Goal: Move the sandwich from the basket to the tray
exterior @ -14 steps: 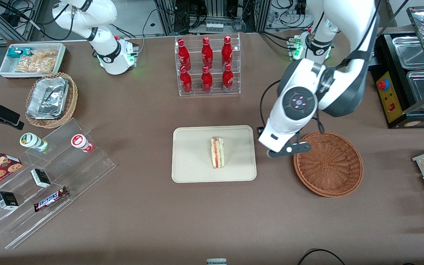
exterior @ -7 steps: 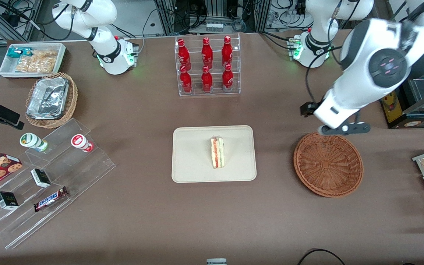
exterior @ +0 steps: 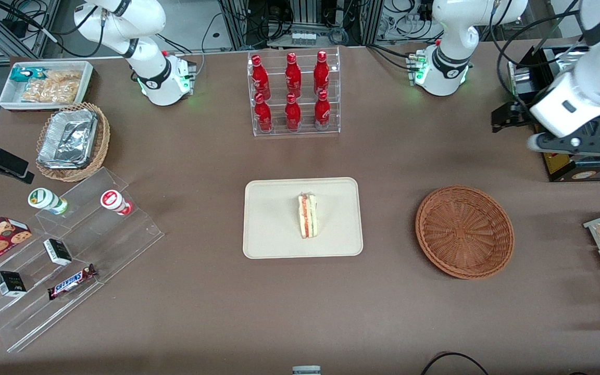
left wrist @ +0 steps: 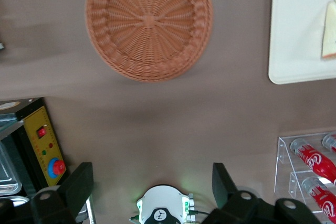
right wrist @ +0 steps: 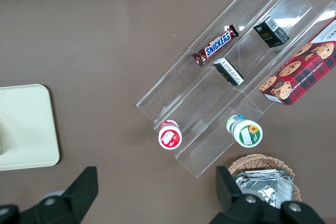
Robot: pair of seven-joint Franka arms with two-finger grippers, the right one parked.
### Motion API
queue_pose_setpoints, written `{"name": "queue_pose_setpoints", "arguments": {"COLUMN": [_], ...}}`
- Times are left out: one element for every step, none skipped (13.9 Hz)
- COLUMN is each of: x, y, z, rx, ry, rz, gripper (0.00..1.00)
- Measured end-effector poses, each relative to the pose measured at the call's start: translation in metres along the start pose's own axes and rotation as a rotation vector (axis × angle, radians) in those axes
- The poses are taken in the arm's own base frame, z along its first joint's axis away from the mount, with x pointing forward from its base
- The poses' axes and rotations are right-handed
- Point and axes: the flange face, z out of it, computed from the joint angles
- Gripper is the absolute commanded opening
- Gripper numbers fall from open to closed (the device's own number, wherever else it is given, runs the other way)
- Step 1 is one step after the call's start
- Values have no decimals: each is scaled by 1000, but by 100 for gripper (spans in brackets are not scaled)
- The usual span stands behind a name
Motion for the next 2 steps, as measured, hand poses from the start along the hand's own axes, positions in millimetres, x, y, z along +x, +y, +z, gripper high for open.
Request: {"name": "queue_pose_setpoints", "arguments": {"x": [0, 0], "y": [-15, -29], "z": [-2, -3], "rx": [-7, -14], "ry": [5, 8], "rz": [-23, -40], "gripper": [100, 100]}}
